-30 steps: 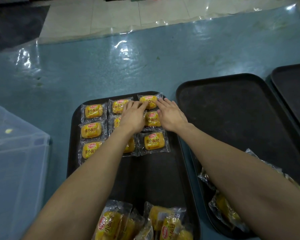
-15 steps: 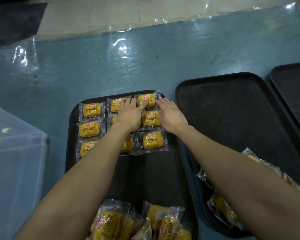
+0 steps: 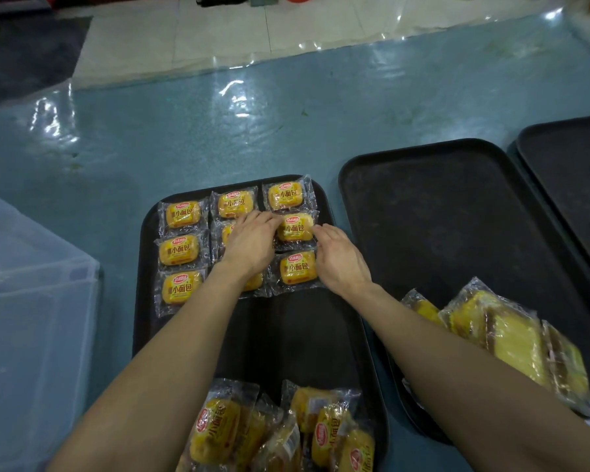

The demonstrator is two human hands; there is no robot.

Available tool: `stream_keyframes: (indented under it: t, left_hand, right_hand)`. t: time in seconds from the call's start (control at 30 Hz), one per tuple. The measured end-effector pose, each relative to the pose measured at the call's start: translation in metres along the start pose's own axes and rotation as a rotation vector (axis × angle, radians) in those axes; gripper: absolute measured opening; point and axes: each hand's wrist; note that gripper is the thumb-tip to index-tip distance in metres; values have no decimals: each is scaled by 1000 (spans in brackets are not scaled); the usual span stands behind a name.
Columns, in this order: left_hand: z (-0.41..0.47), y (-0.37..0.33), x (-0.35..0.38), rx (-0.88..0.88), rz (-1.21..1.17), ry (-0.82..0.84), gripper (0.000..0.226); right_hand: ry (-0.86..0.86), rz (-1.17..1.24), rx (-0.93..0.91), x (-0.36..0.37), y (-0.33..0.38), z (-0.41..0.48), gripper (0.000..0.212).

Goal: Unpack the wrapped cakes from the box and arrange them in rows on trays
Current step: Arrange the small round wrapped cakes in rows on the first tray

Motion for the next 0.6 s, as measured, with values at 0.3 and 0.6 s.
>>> stream_keyframes:
  t: [0.3, 0.6]
  left_hand:
    - [-19, -6, -6, -13, -49, -41, 71]
    - [-60, -17, 6, 74, 8, 39, 88]
  right_hand:
    - [24, 11, 18, -9, 5, -6, 48]
    - [19, -63, 55, -10, 5, -56, 39]
Point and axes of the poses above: each hand's wrist, its own z-axis towards the middle knuckle, its own x-axis out of the palm, y = z × x, and after that the axes turned 2 degrees about z, right-handed
